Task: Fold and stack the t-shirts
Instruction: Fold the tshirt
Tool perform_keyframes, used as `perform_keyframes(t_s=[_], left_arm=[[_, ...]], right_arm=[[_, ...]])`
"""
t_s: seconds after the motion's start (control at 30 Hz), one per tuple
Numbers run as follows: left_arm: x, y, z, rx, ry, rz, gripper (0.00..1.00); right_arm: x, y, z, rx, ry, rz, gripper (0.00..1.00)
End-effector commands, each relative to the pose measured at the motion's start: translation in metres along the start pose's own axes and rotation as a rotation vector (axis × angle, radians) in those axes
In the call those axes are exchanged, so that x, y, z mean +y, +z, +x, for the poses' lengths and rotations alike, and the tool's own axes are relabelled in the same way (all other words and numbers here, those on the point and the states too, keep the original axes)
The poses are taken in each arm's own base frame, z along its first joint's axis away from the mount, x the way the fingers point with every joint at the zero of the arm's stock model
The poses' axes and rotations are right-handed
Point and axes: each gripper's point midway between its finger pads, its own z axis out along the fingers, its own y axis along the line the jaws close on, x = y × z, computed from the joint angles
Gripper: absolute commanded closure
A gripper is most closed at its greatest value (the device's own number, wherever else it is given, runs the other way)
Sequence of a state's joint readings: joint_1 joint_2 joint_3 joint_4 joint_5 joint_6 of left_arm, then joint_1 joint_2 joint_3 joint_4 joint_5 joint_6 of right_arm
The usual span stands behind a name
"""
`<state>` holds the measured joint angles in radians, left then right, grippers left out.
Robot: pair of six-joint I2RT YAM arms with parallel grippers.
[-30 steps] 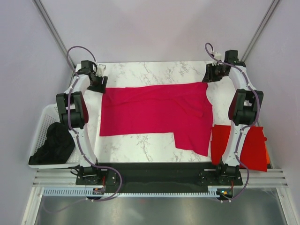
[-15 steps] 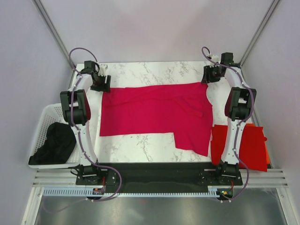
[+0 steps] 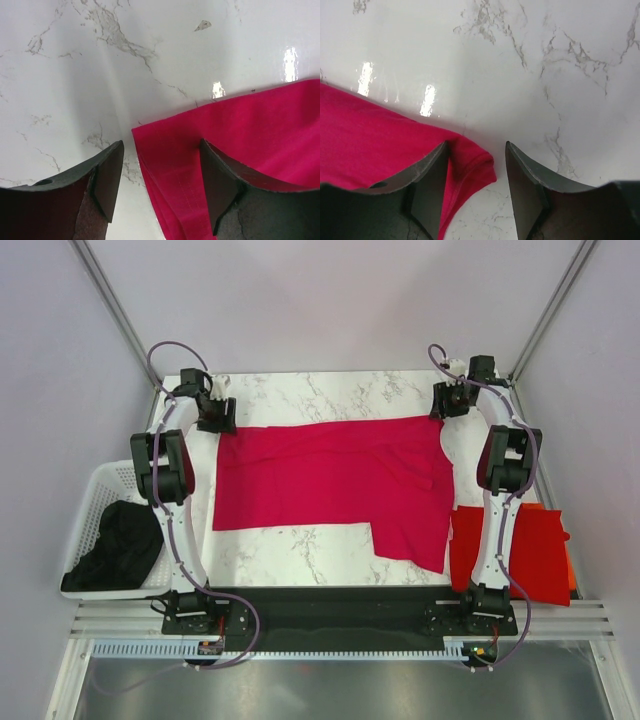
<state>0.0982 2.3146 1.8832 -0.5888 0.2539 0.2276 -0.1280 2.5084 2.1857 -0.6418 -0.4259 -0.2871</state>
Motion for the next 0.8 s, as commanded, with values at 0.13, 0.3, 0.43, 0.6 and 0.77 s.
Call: perform_keyframes(t_s=[0.13, 0.3, 0.43, 0.6, 0.77], left_arm=[[-0.009, 0.005, -0.007, -0.017, -0.019, 0.037, 0.39], [-0.008, 0.007, -0.007, -0.013, -0.024, 0.027, 0.48], [-0.007, 0.011, -0.001, 0.013, -0.038, 0.019, 0.65], [-0.003, 0.008, -0.004, -0.002, -0.013, -0.018, 0.98], [0.002, -0.028, -0.047, -0.122, 0.019, -0.069, 0.98]], right_arm=[[-0.004, 0.015, 0.007, 0.008, 0.003, -0.008, 0.58], [-0.004, 0.019, 0.007, 0.008, 0.006, -0.012, 0.78], [-0.002, 0.017, 0.006, 0.005, 0.003, -0.016, 0.91], [0.001, 0.011, -0.003, -0.015, -0.02, -0.029, 1.0], [0.001, -0.024, -0.051, -0.124, -0.079, 0.012, 1.0]])
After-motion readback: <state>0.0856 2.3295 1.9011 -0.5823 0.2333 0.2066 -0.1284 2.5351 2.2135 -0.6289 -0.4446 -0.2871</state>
